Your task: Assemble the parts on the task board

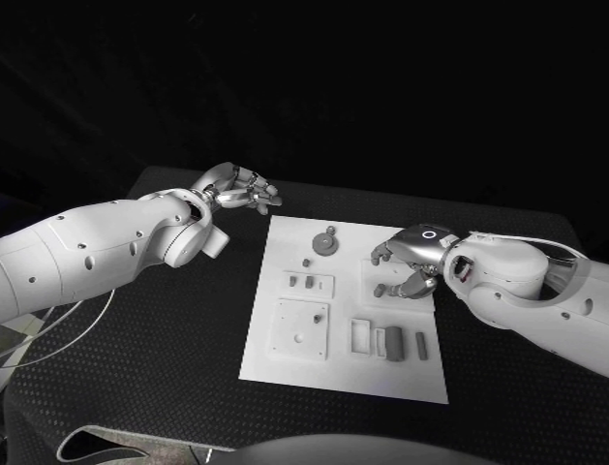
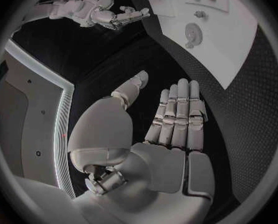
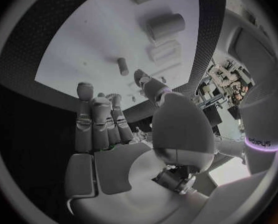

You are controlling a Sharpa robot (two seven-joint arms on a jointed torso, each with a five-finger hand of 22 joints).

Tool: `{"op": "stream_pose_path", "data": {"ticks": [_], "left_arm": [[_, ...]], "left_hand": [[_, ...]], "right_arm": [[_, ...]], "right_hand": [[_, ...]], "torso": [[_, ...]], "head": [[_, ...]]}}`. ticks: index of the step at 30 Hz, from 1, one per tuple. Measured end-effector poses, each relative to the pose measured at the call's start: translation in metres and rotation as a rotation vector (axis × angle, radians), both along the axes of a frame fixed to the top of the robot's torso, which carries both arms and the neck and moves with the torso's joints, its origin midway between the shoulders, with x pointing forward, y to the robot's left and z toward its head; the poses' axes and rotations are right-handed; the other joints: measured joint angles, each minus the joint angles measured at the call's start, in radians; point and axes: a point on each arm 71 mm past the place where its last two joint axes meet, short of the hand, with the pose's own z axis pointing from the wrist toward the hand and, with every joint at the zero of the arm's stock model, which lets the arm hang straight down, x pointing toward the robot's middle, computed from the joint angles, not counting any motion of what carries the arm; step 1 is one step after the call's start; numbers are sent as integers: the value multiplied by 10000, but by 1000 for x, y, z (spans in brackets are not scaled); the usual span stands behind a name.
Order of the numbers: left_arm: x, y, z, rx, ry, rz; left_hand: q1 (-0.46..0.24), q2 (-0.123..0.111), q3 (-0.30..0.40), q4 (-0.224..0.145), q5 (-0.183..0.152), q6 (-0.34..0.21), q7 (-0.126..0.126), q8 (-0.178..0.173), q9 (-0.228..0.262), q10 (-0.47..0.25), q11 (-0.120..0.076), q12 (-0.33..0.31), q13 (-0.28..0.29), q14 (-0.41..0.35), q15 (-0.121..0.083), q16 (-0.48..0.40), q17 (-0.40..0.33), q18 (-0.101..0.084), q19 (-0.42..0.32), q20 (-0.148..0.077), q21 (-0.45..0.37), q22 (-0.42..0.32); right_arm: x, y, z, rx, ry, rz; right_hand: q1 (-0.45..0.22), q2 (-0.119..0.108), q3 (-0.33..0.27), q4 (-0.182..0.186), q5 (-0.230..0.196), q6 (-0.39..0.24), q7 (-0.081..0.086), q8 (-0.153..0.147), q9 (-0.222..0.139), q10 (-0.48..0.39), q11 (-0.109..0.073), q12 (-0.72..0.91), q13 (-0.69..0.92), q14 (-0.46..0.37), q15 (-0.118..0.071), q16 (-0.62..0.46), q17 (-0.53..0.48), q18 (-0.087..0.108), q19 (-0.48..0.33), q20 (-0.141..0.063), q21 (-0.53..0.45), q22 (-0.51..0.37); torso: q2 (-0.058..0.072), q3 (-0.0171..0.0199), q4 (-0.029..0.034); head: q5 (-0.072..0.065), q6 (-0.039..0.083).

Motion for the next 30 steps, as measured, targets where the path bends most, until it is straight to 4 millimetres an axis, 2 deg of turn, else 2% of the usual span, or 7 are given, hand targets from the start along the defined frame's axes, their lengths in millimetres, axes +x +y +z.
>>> {"op": "stream_pose_path", "data": {"ticks": [2,6,11,17,25,27,30], "left_arm": [[0,-1,0,-3,-2,-10],[0,-1,0,-6,-8,-14],[0,-1,0,-6,-12,-15],[0,-2,0,-14,-16,-38],[0,-2,0,-16,-16,-42],[0,-2,0,-19,-12,-45],[0,-2,0,-52,11,-38]], "left_hand": [[0,0,0,0,0,0,0,0,0,0,0,0,0,0,0,0,0,0,0,0,0,0],[0,0,0,0,0,0,0,0,1,0,0,0,0,0,0,0,12,0,0,0,0,0],[0,0,0,0,0,0,0,0,0,0,0,0,0,0,0,0,23,0,0,0,0,1],[0,0,0,0,0,0,0,0,1,0,0,0,1,0,0,0,23,0,0,0,0,-8],[0,0,0,0,0,0,0,0,1,0,0,0,1,0,0,0,33,0,0,0,0,-7],[0,0,0,0,0,0,0,0,1,0,0,0,1,37,37,0,33,0,0,0,0,-7],[0,0,0,0,0,0,0,0,1,1,-1,0,1,36,36,-21,46,0,0,0,0,-6]], "right_arm": [[1,-2,-6,-146,67,33],[2,-1,-15,-322,196,185],[3,2,-24,-421,348,391],[4,9,-28,-391,397,611],[3,11,-31,-336,396,748],[3,12,-32,-322,405,783],[2,12,-33,-326,405,796]], "right_hand": [[48,48,0,0,0,34,34,25,32,201,-106,75,22,61,-132,0,-37,1,35,-35,0,25],[101,101,-36,-36,0,168,166,174,84,396,-230,141,19,150,-221,0,-83,2,51,-50,0,44],[268,268,-130,-130,0,286,278,258,106,658,-279,196,-7,206,-277,0,-118,5,131,-55,0,68],[371,750,-297,-557,-1,362,353,319,102,922,-347,257,-91,324,-394,0,-145,8,183,-103,0,108],[332,1369,-484,-1094,-1,655,483,443,45,1521,-386,425,-139,366,-436,0,-145,17,302,-122,0,108],[335,1499,-495,-1139,-1,804,573,523,45,1691,-393,470,-148,417,-457,0,-145,19,304,-123,0,107],[279,1555,-495,-1188,-1,1091,753,644,44,1933,-376,538,-153,463,-414,0,-144,18,326,-141,0,107]], "torso": [[-1,-5,0],[-1,-5,5],[0,1,7],[1,6,7],[3,1,12],[3,-1,11],[2,-5,8]], "head": [[0,-12],[-1,-44],[3,-65],[11,-89],[18,-112],[24,-128],[32,-148]]}}
